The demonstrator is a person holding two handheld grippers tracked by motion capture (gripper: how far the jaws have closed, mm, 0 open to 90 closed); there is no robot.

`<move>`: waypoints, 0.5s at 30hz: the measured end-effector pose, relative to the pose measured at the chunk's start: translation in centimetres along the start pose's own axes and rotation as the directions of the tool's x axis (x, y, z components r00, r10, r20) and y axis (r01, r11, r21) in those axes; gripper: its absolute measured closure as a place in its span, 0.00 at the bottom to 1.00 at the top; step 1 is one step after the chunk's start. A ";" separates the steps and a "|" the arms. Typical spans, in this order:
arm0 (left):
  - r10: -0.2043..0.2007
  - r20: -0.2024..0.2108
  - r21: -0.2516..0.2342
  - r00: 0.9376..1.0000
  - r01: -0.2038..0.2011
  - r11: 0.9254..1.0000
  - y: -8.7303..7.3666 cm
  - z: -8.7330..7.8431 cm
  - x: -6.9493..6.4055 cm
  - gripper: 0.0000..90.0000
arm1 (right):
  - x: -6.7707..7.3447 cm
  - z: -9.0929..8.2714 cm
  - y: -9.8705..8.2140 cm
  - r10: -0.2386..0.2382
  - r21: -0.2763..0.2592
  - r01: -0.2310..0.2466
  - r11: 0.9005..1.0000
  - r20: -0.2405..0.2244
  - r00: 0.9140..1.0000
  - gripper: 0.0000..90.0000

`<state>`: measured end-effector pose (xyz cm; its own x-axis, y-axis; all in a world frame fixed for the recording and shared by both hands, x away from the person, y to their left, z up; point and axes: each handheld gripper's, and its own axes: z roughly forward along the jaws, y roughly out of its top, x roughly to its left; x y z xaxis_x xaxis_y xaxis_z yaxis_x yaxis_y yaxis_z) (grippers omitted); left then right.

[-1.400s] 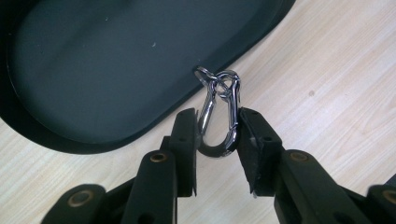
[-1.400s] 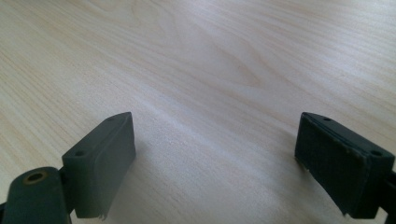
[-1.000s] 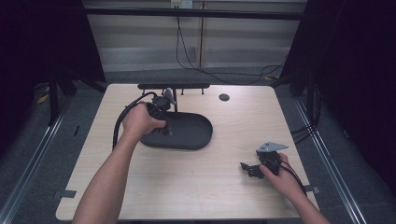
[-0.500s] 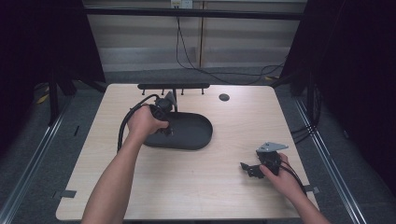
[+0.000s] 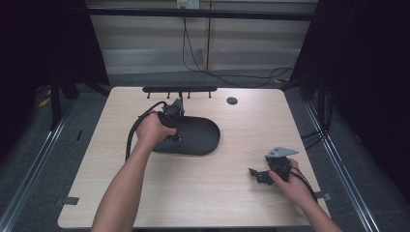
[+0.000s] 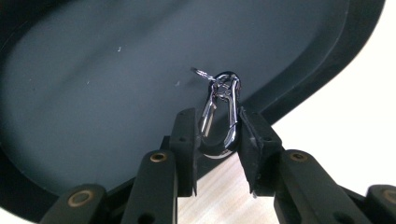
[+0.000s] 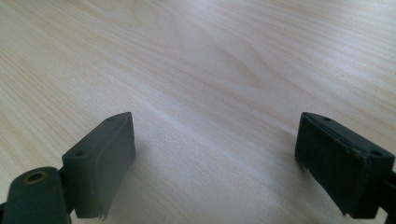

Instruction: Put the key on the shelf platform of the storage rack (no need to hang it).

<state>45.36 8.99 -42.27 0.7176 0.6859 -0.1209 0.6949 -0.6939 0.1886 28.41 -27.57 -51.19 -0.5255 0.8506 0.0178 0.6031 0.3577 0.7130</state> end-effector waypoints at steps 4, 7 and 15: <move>0.002 -0.005 0.001 1.000 -0.002 1.000 0.3 0.5 -0.1 0.76 | 0.0 0.0 0.0 0.000 0.000 0.000 1.000 0.000 1.000 0.13; -0.004 -0.011 -0.013 1.000 0.004 1.000 0.4 0.9 -0.1 0.76 | 0.0 0.0 0.0 0.000 0.000 0.000 1.000 0.000 1.000 0.13; -0.022 -0.035 -0.025 0.999 0.022 0.999 0.1 2.2 0.1 0.76 | 0.0 0.0 0.0 0.000 0.000 0.000 1.000 0.000 1.000 0.13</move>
<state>45.60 8.53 -44.46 0.6998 0.7086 -0.0907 0.7089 -0.6733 0.2100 28.41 -27.57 -51.20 -0.5256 0.8505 0.0176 0.6029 0.3578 0.7131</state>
